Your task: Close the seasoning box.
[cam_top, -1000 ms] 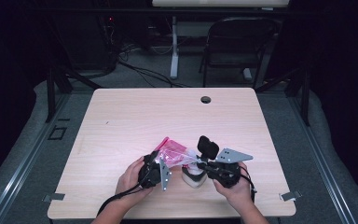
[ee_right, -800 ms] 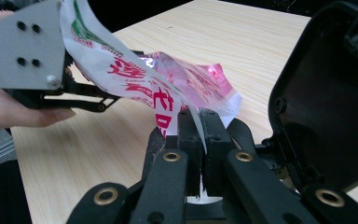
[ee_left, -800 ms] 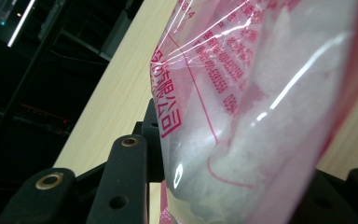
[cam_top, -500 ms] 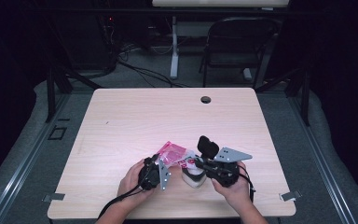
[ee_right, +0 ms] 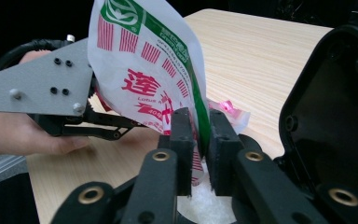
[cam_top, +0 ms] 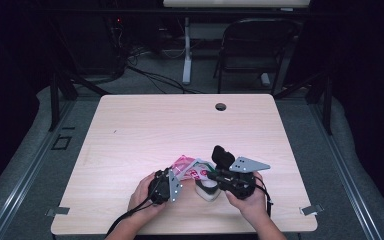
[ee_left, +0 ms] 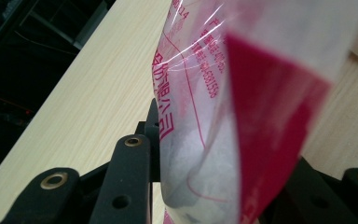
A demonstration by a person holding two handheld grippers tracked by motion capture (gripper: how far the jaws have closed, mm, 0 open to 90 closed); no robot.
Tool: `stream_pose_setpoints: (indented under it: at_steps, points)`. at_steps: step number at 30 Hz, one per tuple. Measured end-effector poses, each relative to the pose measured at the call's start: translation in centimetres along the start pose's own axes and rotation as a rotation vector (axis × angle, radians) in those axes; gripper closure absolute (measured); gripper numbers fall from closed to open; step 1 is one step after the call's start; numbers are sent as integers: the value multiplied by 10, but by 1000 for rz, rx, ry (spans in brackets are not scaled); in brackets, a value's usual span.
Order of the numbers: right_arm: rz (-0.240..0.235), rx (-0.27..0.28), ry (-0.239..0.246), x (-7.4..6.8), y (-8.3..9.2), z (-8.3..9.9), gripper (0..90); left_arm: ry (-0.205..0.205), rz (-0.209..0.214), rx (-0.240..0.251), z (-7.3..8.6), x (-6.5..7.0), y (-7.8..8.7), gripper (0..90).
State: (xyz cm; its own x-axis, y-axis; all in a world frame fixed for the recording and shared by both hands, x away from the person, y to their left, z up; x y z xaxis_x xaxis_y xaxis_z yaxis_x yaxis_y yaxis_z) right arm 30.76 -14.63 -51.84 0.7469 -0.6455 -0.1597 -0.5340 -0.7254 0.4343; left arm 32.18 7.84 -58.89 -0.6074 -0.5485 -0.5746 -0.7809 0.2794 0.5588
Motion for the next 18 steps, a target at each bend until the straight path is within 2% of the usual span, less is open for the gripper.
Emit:
stream_pose_setpoints:
  at_steps: [11,18]
  points:
    - [-5,10,-4,1,0,0,759,31,43,-13,7,2,-3,702]
    - [-9,11,-8,2,0,2,721,77,70,-11,8,1,-5,706]
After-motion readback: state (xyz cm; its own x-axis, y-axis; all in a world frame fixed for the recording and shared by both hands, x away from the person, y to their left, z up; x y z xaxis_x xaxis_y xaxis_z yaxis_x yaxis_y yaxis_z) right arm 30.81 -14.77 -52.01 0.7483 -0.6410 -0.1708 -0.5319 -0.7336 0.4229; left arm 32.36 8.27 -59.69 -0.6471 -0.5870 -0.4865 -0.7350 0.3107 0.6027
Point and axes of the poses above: each handheld gripper's, and its own axes: y roughly backward along the jaws, z roughly out of its underside, x roughly to its right, the point moved 3 cm from there along -y, roughly forward along the jaws, and after that the axes turned 2 degrees about -x, right-handed, at the moved point
